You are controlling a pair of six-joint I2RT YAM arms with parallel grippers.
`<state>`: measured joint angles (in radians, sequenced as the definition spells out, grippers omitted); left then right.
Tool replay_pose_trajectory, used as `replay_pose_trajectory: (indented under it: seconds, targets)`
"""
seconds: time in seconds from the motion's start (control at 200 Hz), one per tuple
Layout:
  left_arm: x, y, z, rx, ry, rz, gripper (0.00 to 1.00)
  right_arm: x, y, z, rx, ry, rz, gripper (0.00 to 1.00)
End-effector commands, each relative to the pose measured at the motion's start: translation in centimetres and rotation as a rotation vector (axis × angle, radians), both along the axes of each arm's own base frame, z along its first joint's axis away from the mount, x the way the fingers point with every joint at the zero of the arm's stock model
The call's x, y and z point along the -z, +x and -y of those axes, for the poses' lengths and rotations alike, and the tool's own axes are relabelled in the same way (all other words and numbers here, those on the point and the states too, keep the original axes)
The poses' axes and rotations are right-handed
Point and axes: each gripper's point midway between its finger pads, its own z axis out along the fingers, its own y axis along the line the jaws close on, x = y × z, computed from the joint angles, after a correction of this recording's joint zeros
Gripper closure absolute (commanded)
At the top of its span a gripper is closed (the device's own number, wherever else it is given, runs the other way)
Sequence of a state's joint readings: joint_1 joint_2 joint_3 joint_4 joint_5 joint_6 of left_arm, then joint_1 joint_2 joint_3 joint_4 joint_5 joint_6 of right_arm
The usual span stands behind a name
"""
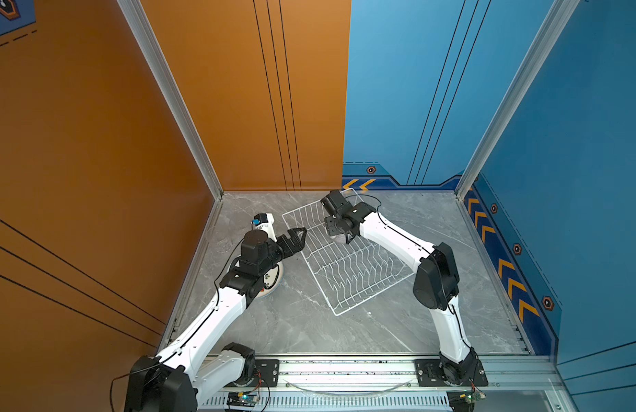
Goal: Unload the mixed dishes from the dish rack
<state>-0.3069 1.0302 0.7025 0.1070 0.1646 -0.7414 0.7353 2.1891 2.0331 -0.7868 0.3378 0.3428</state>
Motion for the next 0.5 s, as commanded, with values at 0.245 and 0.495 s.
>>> replay_pose_trajectory:
  seconds: [0.245,0.495]
  targets:
    - [0.4,-0.3,-0.9,-0.026,0.057,-0.002,0.02,1.2,0.0,-1.3,-0.036,-0.102,0.012,0.27]
    - [0.6,-0.2,-1.0,-0.030,0.059,-0.011,0.02,1.5,-0.8,-2.2,-0.080,-0.033,-0.047,0.09]
